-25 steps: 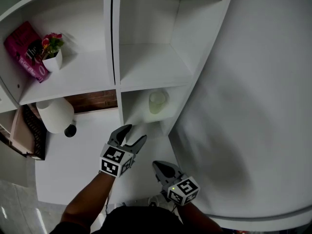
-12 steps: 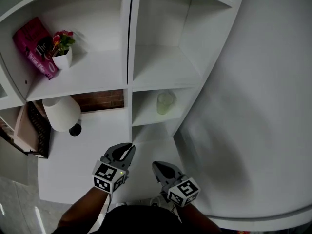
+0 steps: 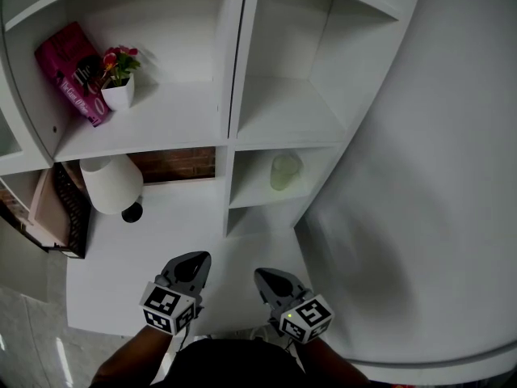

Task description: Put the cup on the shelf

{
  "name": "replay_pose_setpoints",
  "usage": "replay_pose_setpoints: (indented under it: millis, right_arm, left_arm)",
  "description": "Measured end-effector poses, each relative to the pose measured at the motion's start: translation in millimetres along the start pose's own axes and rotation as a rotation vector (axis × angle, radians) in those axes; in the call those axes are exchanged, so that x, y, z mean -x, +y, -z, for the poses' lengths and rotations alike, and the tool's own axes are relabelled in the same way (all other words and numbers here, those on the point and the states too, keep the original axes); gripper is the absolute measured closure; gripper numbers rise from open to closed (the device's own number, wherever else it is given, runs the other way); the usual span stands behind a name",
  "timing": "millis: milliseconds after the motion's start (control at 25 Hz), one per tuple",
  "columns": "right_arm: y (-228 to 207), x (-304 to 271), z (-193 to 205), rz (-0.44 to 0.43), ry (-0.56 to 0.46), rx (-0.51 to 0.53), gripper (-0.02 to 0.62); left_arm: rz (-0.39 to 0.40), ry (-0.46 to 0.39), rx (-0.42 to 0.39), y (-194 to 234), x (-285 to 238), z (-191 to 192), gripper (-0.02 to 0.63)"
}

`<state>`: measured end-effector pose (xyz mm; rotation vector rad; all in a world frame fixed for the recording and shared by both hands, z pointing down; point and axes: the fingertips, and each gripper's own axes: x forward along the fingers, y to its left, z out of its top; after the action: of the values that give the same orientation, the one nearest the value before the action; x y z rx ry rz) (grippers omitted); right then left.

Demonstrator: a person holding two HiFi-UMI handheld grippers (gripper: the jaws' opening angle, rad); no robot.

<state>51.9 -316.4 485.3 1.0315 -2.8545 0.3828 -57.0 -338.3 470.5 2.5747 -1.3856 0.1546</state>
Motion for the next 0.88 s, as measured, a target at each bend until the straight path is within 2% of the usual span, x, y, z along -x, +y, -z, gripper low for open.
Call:
replay_pose_setpoints:
  millis: [280,480,880]
  right_arm:
    - [6,-7,5,-0.021,0.025,-0.002,0.589]
    - [7,-13,6,-0.03,0.024,-0.011,0.589]
    - [9,-21,11,-0.034,0.034,-0.01,0.591]
  left_arm:
    - [-0.019,0.052,0.035,0,23,22,0.6]
    - [-0.053,0.029,0.018,5,33,26,0.6]
    - [-0.097,0.064,0.048,14,42,39,0.6]
